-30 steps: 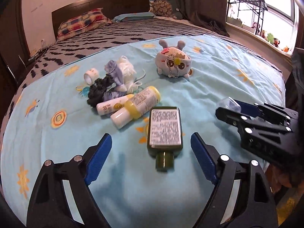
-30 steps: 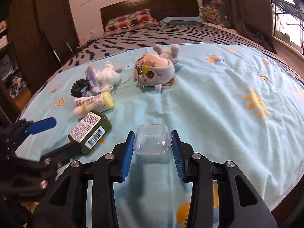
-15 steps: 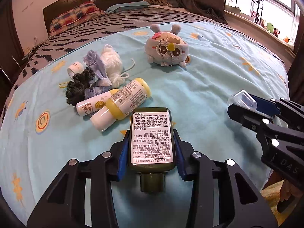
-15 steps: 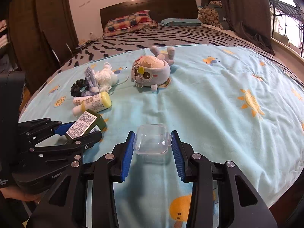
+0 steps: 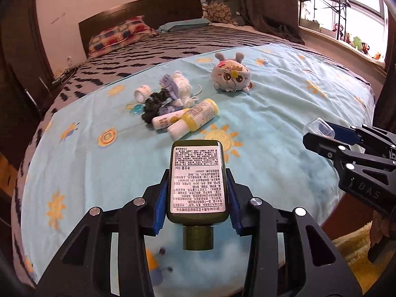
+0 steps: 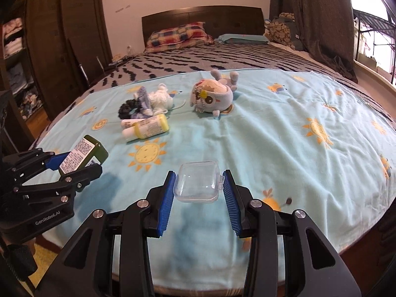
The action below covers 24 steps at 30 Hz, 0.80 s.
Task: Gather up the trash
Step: 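Lower both held items into the dark bin and open both tools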
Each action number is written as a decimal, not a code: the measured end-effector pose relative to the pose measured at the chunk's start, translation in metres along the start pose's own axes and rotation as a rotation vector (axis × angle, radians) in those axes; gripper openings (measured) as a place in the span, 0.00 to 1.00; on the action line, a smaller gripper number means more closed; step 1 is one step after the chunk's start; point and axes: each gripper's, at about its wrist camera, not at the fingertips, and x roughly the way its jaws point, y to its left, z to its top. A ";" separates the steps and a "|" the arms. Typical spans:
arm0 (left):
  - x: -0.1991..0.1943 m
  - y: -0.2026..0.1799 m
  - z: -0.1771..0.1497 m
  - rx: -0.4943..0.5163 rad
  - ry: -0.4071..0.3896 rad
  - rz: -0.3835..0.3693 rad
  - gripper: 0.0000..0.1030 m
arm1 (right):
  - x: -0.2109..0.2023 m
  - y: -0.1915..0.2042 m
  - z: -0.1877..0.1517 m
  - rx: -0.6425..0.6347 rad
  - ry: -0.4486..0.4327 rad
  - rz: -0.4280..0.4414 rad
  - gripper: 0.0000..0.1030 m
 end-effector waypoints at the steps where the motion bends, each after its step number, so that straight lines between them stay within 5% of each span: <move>1: -0.006 0.002 -0.005 -0.009 -0.001 0.003 0.38 | -0.005 0.003 -0.004 0.000 0.000 0.011 0.39; 13: -0.043 0.006 -0.085 -0.110 0.019 -0.034 0.38 | -0.043 0.037 -0.066 -0.031 0.050 0.083 0.39; 24: -0.020 -0.011 -0.173 -0.156 0.186 -0.095 0.38 | -0.014 0.049 -0.141 -0.003 0.247 0.102 0.39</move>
